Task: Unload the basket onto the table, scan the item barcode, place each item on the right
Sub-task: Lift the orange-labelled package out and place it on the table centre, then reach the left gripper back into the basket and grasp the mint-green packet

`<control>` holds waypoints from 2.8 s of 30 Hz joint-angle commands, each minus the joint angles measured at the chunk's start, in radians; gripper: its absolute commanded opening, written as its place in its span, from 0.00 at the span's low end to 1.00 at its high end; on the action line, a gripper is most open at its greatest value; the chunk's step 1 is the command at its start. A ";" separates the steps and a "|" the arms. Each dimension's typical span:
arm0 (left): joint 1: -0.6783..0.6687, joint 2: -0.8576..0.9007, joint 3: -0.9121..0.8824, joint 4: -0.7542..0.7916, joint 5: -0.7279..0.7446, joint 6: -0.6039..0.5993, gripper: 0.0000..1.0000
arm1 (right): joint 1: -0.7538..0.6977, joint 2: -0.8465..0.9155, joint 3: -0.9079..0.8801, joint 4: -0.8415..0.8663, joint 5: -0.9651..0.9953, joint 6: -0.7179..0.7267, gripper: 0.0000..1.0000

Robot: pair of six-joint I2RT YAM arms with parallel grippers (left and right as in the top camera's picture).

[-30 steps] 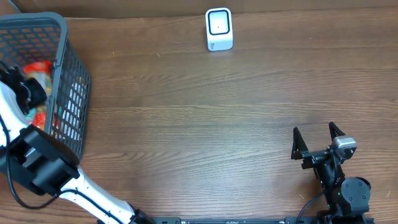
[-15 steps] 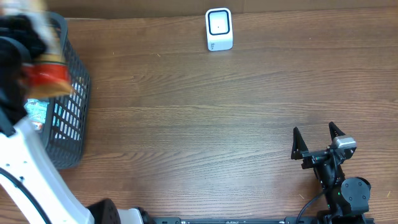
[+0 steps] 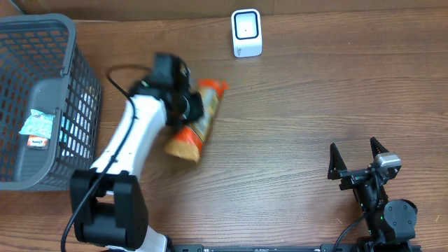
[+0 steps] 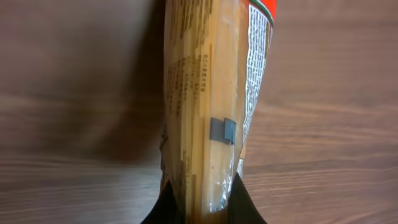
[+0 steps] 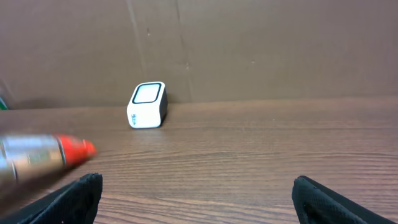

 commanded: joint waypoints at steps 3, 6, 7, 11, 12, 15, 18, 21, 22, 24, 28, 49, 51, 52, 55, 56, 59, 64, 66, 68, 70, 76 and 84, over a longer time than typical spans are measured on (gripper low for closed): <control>-0.037 -0.055 -0.165 0.169 0.038 -0.146 0.04 | -0.002 -0.004 -0.010 0.003 0.002 0.002 1.00; -0.047 -0.055 -0.208 0.197 0.038 -0.145 0.29 | -0.002 -0.004 -0.010 0.003 0.002 0.002 1.00; -0.048 -0.055 -0.209 0.195 0.039 -0.141 0.44 | -0.002 -0.004 -0.010 0.003 0.002 0.002 1.00; -0.040 -0.066 -0.166 0.152 0.042 -0.098 0.76 | -0.002 -0.004 -0.010 0.003 0.002 0.002 1.00; -0.033 -0.072 -0.132 0.122 0.042 -0.081 0.79 | -0.002 -0.004 -0.010 0.003 0.002 0.002 1.00; 0.002 -0.103 0.067 -0.028 0.021 -0.005 0.81 | -0.002 -0.004 -0.010 0.003 0.002 0.002 1.00; 0.067 -0.118 0.322 -0.185 -0.047 0.025 0.85 | -0.002 -0.004 -0.010 0.003 0.002 0.002 1.00; 0.169 -0.119 0.580 -0.319 -0.130 0.043 0.96 | -0.002 -0.004 -0.010 0.003 0.002 0.002 1.00; 0.218 -0.119 0.663 -0.359 -0.181 0.046 0.97 | -0.002 -0.004 -0.010 0.003 0.002 0.002 1.00; 0.316 -0.119 0.784 -0.417 -0.295 0.019 1.00 | -0.002 -0.004 -0.010 0.003 0.002 0.002 1.00; 0.543 -0.119 0.856 -0.435 -0.353 -0.072 1.00 | -0.002 -0.004 -0.010 0.003 0.002 0.002 1.00; 0.875 0.337 0.599 -0.315 -0.357 -0.083 0.77 | -0.002 -0.004 -0.010 0.003 0.002 0.002 1.00; 0.874 0.385 0.597 -0.320 -0.359 -0.099 0.75 | -0.002 -0.004 -0.010 0.003 0.002 0.002 1.00; 0.871 0.412 0.597 -0.320 -0.359 -0.100 0.75 | -0.002 -0.004 -0.010 0.003 0.002 0.002 1.00; 0.862 0.481 0.596 -0.317 -0.360 -0.100 0.74 | -0.002 -0.004 -0.010 0.003 0.002 0.002 1.00; 0.859 0.501 0.596 -0.314 -0.365 -0.100 0.74 | -0.002 -0.004 -0.010 0.003 0.002 0.002 1.00; 0.859 0.554 0.596 -0.298 -0.367 -0.100 0.74 | -0.002 -0.004 -0.010 0.003 0.002 0.002 1.00; 0.859 0.600 0.596 -0.261 -0.367 -0.100 0.69 | -0.002 -0.004 -0.010 0.003 0.002 0.002 1.00; 0.858 0.602 0.596 -0.250 -0.368 -0.098 0.59 | -0.002 -0.004 -0.010 0.003 0.002 0.002 1.00; 0.859 0.602 0.596 -0.240 -0.370 -0.094 0.32 | -0.002 -0.004 -0.010 0.003 0.002 0.002 1.00; 0.859 0.602 0.596 -0.237 -0.374 -0.084 0.04 | -0.002 -0.004 -0.010 0.003 0.002 0.002 1.00; 0.855 0.573 0.613 -0.251 -0.369 -0.050 0.04 | -0.002 -0.004 -0.010 0.003 0.002 0.002 1.00; 0.848 0.476 0.615 -0.246 -0.309 -0.075 0.62 | -0.002 -0.004 -0.010 0.003 0.002 0.002 1.00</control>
